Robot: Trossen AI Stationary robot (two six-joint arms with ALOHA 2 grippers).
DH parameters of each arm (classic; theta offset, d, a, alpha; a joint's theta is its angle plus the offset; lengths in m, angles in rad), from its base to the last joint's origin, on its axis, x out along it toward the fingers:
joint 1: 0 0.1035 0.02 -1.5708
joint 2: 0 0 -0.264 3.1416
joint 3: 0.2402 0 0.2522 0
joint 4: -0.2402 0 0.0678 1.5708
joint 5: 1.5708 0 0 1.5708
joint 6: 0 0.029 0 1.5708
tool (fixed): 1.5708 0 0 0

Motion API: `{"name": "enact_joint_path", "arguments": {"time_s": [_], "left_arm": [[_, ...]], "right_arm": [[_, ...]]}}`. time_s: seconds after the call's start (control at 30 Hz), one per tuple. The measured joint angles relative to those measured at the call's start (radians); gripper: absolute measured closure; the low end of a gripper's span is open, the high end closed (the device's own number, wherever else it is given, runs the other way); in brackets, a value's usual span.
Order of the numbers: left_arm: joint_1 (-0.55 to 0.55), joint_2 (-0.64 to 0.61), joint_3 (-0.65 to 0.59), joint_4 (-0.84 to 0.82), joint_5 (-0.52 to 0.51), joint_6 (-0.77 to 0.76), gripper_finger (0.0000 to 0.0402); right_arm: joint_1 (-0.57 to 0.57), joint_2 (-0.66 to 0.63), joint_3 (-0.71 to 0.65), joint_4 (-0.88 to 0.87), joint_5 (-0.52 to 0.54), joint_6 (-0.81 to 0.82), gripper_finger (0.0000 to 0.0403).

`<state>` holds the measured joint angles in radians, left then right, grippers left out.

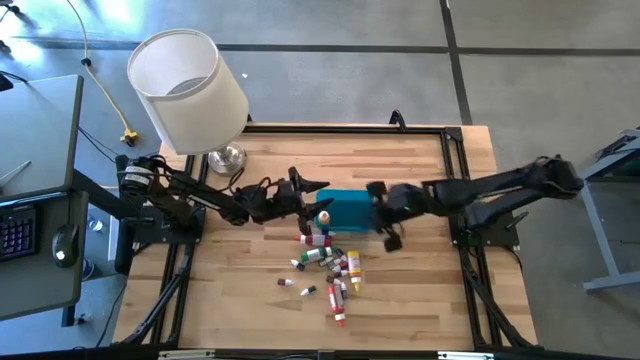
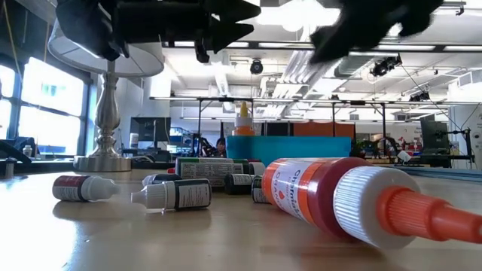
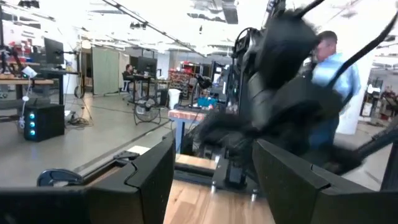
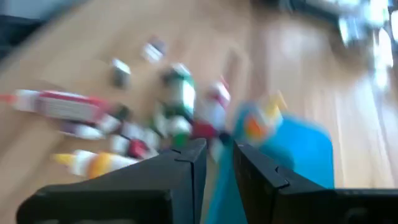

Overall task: Pick & Place food coloring
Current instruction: Put the large yellow food coloring bottle into the bin

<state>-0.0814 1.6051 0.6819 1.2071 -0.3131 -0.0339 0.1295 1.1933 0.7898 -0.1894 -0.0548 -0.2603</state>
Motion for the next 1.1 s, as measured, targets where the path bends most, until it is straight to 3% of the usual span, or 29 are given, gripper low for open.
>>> {"name": "enact_joint_path", "arguments": {"time_s": [0.2, 0.4, 0.7, 0.87, 1.1], "left_arm": [[0.0, 0.0, 0.0, -0.003, 0.014, -0.011, 0.0188], [0.0, 0.0, 0.0, -0.006, 0.048, -0.049, 0.0188], [0.001, 0.0, 0.0, -0.007, 0.05, -0.049, 0.0188], [0.001, 0.0, 0.0, -0.012, 0.051, -0.049, 0.0188], [0.003, 0.0, 0.0, -0.013, 0.051, -0.048, 0.0188]], "right_arm": [[0.164, -0.064, 0.0, 0.0, -0.207, -0.069, 0.0326], [0.262, 0.006, 0.0, 0.004, -0.163, -0.078, 0.0288], [0.277, 0.227, 0.0, 0.078, -0.097, -0.082, 0.0225], [0.282, 0.33, 0.0, 0.1, -0.196, -0.177, 0.0219], [0.285, 0.455, 0.032, 0.163, -0.153, -0.312, 0.0221]]}}
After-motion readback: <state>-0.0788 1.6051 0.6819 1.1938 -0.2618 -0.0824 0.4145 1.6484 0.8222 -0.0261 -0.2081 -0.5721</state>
